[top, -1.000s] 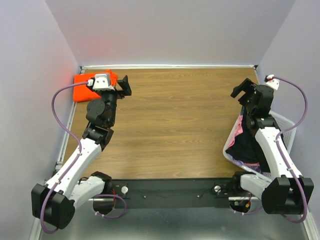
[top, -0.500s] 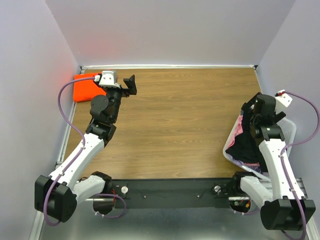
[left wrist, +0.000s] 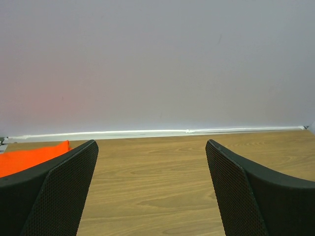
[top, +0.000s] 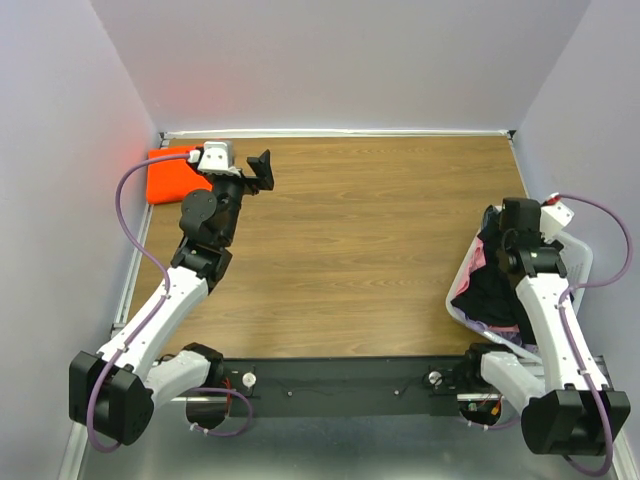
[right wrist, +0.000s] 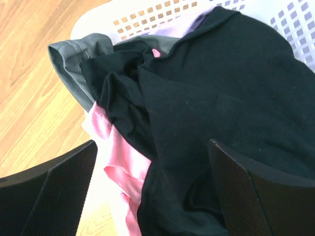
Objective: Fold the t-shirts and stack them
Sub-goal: Grab the tshirt from the pile
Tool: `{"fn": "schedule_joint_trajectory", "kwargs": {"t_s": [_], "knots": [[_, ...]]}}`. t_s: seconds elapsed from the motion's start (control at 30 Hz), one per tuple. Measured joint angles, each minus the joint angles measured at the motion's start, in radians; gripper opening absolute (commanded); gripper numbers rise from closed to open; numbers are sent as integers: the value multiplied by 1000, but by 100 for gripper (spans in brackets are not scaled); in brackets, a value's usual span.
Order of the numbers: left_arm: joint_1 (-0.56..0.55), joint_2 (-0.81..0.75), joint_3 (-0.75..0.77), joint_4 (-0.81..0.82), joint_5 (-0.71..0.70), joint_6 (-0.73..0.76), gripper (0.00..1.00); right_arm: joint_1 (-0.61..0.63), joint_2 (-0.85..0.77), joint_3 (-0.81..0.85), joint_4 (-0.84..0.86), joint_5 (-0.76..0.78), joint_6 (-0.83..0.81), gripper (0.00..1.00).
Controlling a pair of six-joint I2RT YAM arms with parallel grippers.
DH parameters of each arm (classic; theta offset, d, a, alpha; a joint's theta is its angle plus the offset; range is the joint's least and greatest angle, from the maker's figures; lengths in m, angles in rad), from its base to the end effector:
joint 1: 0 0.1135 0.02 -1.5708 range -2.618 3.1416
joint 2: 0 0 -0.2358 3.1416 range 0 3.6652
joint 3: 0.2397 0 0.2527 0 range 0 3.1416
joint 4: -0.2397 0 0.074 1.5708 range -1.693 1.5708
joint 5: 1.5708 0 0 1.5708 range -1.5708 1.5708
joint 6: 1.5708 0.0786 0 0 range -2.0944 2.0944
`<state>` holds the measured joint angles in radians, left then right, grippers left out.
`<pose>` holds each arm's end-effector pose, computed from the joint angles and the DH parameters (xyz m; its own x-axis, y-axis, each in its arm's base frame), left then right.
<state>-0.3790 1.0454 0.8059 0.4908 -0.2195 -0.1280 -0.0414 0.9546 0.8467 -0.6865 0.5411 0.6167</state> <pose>0.2854 -0.0953 0.3550 0.2080 -0.2170 -0.9538 0.1933 0.9650 -0.1773 0.2314 -0.0501 0.2383 -0.3524 0.5108 -0.7842 0.7354 0.6694 0.1055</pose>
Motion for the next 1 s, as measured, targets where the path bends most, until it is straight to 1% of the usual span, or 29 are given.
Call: {"fn": "schedule_joint_trajectory", "kwargs": {"t_s": [0.03, 0.1, 0.13, 0.2, 0.23, 0.27, 0.33, 0.37, 0.4, 0.43, 0.57, 0.63, 0.67, 0.9, 1.0], "knots": [[0, -2, 0, -1, 0, 0, 98, 0, 0, 0, -3, -1, 3, 97], [0, -6, 0, -3, 0, 0, 98, 0, 27, 0, -5, -15, 4, 90], [0, -10, 0, -3, -1, 0, 98, 0, 68, 1, -6, -30, 3, 85], [0, -16, 0, -3, -2, 0, 98, 0, 135, 2, -6, -48, 2, 78], [0, -20, 0, -3, -3, 0, 98, 0, 180, 1, -8, -57, -1, 73], [0, -23, 0, -3, -4, 0, 98, 0, 217, 1, -11, -62, -2, 53], [0, -29, 0, -2, -4, 0, 98, 0, 246, -2, -14, -63, 0, 30], [0, -31, 0, -2, -5, 0, 98, 0, 247, -3, -17, -62, 1, 14], [0, -32, 0, -2, -5, 0, 98, 0, 244, -3, -19, -63, 0, 9], [0, -33, 0, -2, -7, 0, 98, 0, 233, -3, -21, -62, 0, 7], [2, -33, 0, -2, -16, 0, 98, 0, 159, 0, -34, -59, 8, 7], [5, -33, 0, -2, -19, 0, 98, 0, 111, 14, -51, -59, 8, 3], [5, -33, 0, -3, -20, 0, 98, 0, 83, 35, -71, -54, 6, 2], [8, -33, 0, -2, -30, 0, 98, 0, -45, 167, -131, 31, -9, 2], [12, -33, 0, -2, -34, 0, 98, 0, -67, 206, -142, 56, -12, 2]]}}
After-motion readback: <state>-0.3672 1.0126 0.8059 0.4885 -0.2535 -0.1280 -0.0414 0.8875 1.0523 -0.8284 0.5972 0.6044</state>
